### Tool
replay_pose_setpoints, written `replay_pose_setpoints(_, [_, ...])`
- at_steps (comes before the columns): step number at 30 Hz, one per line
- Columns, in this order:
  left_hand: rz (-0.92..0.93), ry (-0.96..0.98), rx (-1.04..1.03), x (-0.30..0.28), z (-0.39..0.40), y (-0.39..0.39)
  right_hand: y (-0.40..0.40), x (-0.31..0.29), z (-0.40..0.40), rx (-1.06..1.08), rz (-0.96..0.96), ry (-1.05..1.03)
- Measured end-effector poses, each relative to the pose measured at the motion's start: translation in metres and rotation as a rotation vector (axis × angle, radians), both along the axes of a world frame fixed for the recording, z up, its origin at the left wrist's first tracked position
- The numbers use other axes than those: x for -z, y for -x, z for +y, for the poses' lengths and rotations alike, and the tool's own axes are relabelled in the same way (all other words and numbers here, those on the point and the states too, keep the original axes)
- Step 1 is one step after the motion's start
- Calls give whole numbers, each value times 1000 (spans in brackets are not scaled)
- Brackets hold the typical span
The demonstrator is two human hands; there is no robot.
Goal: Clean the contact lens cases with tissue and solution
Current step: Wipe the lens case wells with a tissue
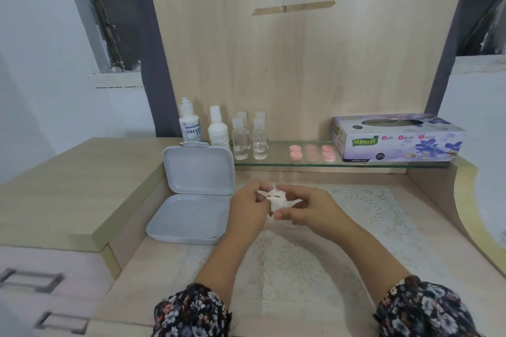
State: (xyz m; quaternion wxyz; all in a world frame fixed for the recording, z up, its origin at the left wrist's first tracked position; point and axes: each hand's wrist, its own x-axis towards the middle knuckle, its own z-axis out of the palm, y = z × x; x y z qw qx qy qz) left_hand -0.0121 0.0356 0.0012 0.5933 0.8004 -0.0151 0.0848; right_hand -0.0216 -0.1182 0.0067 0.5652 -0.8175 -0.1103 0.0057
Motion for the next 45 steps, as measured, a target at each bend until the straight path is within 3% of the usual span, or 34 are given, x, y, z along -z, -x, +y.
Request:
replay_pose_setpoints(10, [48, 161, -33, -9, 57, 41, 11, -6, 59, -21, -50, -98])
replay_pose_setpoints(17, [4, 158, -96, -7, 117, 82, 32, -14, 108, -262, 120, -206])
replay_pose_setpoints(22, [-39, 142, -124, -4, 164, 118, 54, -26, 141, -496, 264, -168])
replay_pose_setpoints(28, [-62, 207, -138, 4, 202, 152, 70, -23, 193, -575, 253, -53])
replay_pose_setpoints(34, [79, 109, -94, 21, 263, 183, 92, -5, 251, -628, 192, 50])
replay_pose_setpoints(45, [333, -90, -300, 82, 347, 242, 146, 82, 354, -624, 131, 302])
